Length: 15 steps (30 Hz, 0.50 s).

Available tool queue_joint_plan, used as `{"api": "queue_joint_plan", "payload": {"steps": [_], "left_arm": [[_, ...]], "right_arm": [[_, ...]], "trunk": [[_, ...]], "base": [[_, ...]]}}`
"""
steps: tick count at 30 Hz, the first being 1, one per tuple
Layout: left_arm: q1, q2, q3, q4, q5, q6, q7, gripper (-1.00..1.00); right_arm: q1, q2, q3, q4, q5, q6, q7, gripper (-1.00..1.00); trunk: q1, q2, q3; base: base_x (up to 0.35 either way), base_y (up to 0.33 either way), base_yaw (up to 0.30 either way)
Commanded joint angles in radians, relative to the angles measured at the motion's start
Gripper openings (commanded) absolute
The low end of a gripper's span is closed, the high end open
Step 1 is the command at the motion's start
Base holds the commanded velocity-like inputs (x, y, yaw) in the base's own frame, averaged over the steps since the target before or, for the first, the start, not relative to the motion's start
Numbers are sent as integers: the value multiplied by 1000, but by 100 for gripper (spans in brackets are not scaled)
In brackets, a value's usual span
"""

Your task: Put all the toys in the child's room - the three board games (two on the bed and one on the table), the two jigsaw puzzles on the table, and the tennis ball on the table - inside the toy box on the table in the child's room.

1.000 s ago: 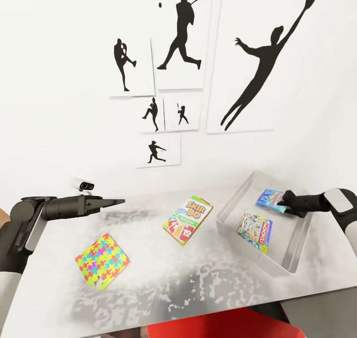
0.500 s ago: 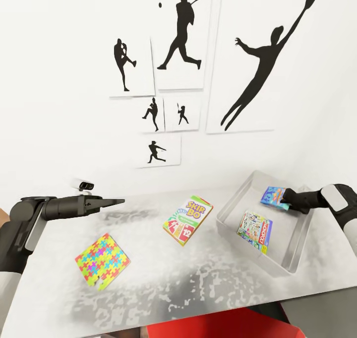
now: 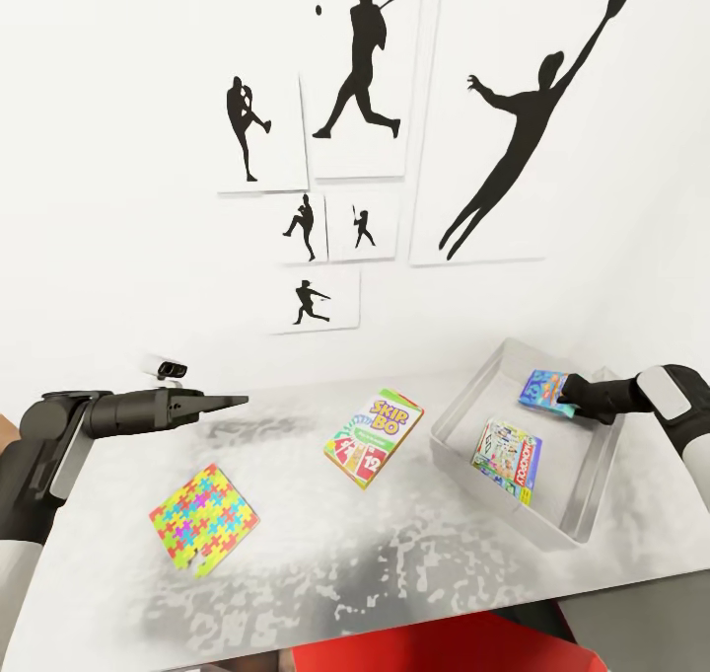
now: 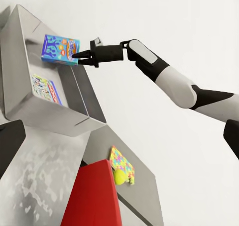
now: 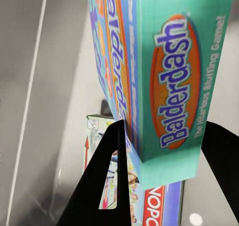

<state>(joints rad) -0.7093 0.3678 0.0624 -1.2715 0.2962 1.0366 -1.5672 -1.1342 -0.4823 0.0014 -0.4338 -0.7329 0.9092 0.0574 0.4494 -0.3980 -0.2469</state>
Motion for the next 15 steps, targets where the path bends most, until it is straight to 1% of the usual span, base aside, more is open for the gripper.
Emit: {"api": "queue_joint_plan", "payload": {"steps": [1,8,13,14,15], "left_arm": [[-1,0,0,0,0,11,-4,100],[-1,1,-1,0,0,11,-4,100],[-1,0,-1,0,0,11,-4,100],[-1,0,-1,0,0,11,-4,100],[-1,0,-1,0,0,11,-4,100]], "right_arm": [[-1,0,0,0,6,4,7,-100],[0,-1,0,0,7,4,40,-100],[0,-1,0,0,7,4,49,-100],[0,-1,0,0,7,4,49,100],[0,-1,0,0,7,4,49,100]], "trunk": [[1,-2,-2],[1,-2,-2],[1,-2,-2],[1,-2,-2],[1,-2,-2]], "base": [[0,0,0],[0,0,0],[0,0,0],[0,0,0],[0,0,0]]}}
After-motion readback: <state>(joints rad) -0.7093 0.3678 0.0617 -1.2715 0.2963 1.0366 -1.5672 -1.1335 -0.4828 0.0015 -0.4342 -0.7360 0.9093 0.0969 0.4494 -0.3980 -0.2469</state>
